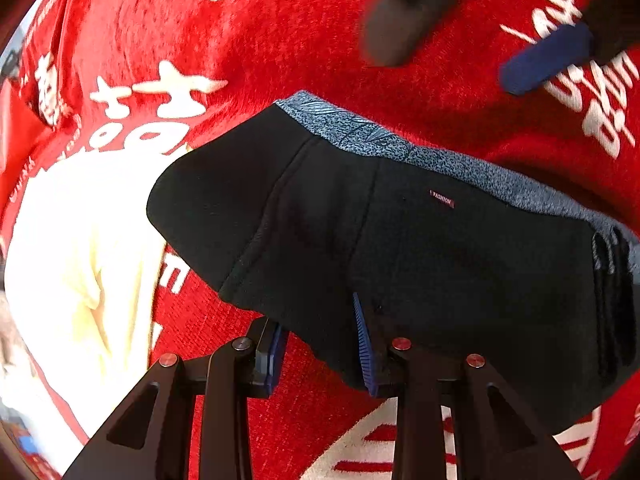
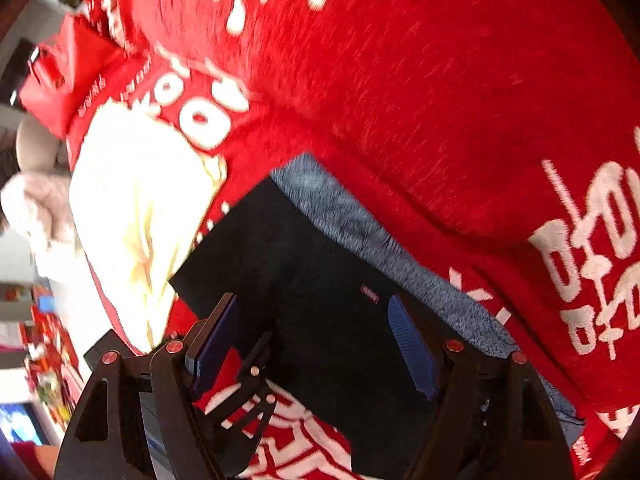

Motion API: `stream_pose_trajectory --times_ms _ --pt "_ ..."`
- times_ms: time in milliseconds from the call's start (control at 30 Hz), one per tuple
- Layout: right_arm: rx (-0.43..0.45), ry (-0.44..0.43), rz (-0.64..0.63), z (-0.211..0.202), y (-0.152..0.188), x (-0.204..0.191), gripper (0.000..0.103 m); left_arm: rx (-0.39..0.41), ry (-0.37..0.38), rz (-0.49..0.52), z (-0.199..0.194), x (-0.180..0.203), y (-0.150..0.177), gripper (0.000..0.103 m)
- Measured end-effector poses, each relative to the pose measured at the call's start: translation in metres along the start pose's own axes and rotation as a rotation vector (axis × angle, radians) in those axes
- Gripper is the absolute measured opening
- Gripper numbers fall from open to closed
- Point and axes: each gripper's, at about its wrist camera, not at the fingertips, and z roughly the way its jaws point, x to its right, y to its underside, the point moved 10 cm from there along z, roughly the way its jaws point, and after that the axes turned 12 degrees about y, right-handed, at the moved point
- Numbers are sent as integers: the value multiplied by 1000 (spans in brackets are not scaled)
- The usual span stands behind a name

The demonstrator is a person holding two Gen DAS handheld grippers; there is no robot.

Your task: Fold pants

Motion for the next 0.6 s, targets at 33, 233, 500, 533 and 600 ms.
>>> stream_pose_trajectory --times_ms 33,233,500,533,600 --pt "-12 2 -10 2 -2 -3 79 3 -12 15 0 1 0 33" --pt "-170 -13 -139 25 -12 -50 79 19 -90 149 -1 13 4 33" --pt "-337 138 -283 67 -15 -88 80 8 -125 184 4 18 9 33" --pt "-345 138 -271 66 -15 -88 80 9 -128 186 4 18 9 33" --pt "-327 140 -255 53 -15 -86 80 13 -137 195 4 20 8 33"
